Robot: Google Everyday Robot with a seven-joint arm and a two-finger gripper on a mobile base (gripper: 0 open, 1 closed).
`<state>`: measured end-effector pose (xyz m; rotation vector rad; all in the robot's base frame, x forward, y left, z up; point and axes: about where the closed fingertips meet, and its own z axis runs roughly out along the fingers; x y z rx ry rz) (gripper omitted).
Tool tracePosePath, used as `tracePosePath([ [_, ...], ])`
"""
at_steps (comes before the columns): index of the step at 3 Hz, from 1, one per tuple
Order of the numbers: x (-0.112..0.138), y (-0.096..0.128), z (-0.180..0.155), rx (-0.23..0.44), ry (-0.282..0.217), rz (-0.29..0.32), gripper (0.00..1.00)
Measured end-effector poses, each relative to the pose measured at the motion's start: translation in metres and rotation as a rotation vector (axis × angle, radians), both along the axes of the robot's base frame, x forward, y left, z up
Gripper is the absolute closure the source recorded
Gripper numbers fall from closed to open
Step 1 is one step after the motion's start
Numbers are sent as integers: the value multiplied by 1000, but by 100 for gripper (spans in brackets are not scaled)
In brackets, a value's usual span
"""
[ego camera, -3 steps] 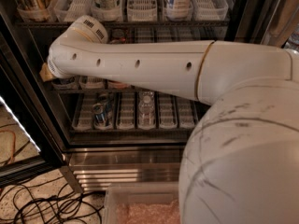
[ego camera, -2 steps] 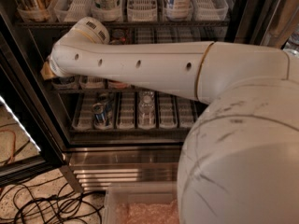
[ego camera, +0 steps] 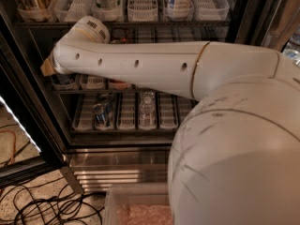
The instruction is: Pick pepsi can from middle shelf of fridge
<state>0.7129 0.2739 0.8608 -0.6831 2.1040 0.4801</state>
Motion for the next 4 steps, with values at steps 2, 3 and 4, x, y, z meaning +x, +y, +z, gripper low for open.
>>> tracePosePath([
  [2, 12, 7, -1, 3, -7, -20, 34],
  [3, 12, 7, -1, 3, -7, -20, 53],
  [4, 12, 7, -1, 3, -7, -20, 77],
])
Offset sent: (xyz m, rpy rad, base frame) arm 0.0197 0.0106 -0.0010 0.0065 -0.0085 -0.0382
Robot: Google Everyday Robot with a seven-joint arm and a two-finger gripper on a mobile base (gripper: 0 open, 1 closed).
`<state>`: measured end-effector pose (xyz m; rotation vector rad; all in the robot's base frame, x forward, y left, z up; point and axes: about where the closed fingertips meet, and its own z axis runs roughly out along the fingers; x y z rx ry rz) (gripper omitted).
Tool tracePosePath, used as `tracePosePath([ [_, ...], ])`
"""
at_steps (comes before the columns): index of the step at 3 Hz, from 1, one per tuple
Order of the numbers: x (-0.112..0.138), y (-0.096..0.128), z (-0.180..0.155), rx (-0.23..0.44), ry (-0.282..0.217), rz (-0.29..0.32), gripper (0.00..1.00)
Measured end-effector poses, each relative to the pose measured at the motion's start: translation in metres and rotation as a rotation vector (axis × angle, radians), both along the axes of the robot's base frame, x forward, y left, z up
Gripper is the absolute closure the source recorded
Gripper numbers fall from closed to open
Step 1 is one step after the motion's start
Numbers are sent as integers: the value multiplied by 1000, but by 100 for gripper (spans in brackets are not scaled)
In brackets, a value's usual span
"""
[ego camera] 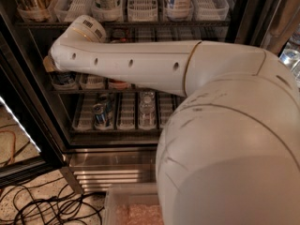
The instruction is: Pick pepsi can from middle shelf of fridge
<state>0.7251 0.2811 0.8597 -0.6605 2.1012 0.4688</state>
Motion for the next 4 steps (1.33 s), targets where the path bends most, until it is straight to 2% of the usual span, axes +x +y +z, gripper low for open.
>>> tracePosePath([
  [1, 0, 0, 0, 0, 0, 0, 98],
  [2, -7, -5, 3, 1, 18, 31, 100],
  [3, -30, -25, 13, 2, 95, 82, 100],
  [4, -49, -36, 14, -9, 141, 146, 100],
])
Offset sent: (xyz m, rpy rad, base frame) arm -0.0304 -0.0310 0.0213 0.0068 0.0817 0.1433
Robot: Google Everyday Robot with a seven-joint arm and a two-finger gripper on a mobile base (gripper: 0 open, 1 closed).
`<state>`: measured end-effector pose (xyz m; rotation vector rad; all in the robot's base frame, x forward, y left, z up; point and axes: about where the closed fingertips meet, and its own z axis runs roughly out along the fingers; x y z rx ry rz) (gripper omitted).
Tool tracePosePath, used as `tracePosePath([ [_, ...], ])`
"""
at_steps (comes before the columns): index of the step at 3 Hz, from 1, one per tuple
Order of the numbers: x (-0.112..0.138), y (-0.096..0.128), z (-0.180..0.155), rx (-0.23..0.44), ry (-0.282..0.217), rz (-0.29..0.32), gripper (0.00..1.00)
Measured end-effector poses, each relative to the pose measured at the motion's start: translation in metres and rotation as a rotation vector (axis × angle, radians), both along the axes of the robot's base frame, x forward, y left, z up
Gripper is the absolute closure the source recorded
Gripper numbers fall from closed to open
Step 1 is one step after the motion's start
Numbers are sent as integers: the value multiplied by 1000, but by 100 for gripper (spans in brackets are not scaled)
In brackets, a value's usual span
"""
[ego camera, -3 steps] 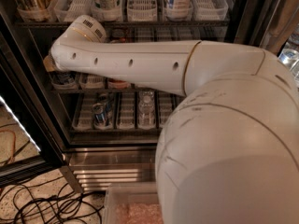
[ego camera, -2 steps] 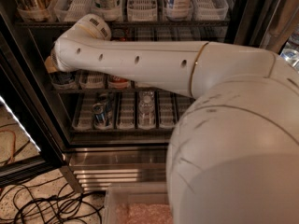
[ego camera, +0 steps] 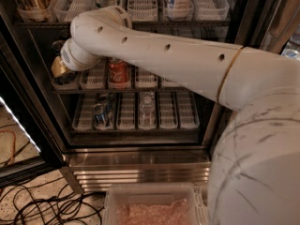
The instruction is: Pick pepsi can from middle shelf of fridge
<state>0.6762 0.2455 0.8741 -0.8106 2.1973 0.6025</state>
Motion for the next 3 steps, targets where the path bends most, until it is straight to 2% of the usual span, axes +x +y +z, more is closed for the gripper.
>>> tracePosePath([
  [2, -4, 3, 11, 5, -26, 84, 100],
  [3, 4, 6, 16, 22, -51, 102, 100],
])
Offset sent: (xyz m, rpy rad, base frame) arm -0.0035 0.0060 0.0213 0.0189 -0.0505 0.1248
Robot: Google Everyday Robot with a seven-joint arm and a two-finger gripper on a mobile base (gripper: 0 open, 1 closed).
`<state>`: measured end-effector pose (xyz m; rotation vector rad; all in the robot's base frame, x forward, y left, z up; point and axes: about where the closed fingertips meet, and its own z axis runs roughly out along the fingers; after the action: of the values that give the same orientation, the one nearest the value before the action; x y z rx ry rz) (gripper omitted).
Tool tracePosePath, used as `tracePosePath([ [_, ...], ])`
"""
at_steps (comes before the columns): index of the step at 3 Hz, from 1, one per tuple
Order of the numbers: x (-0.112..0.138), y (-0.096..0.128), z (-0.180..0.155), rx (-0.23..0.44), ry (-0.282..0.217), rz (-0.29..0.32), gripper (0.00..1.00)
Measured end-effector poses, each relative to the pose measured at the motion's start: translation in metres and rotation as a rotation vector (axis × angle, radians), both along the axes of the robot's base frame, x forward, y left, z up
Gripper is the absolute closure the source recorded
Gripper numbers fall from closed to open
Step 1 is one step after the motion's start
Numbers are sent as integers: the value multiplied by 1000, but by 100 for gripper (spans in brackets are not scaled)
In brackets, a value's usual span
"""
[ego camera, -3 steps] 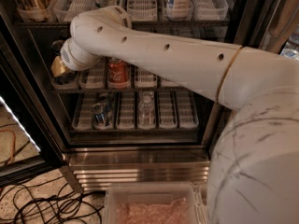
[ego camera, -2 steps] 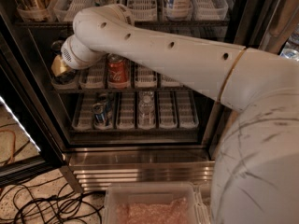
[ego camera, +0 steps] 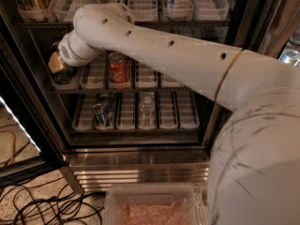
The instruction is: Pick pepsi can from middle shelf of fridge
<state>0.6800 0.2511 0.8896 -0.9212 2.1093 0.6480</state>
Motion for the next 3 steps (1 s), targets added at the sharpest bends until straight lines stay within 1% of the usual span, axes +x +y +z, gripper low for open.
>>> tracePosePath([
  [1, 3, -4, 3, -4, -2, 33, 100],
  [2, -5, -19, 16, -18, 10, 64, 100],
  [3, -16, -34, 25, -31, 56, 87, 100],
])
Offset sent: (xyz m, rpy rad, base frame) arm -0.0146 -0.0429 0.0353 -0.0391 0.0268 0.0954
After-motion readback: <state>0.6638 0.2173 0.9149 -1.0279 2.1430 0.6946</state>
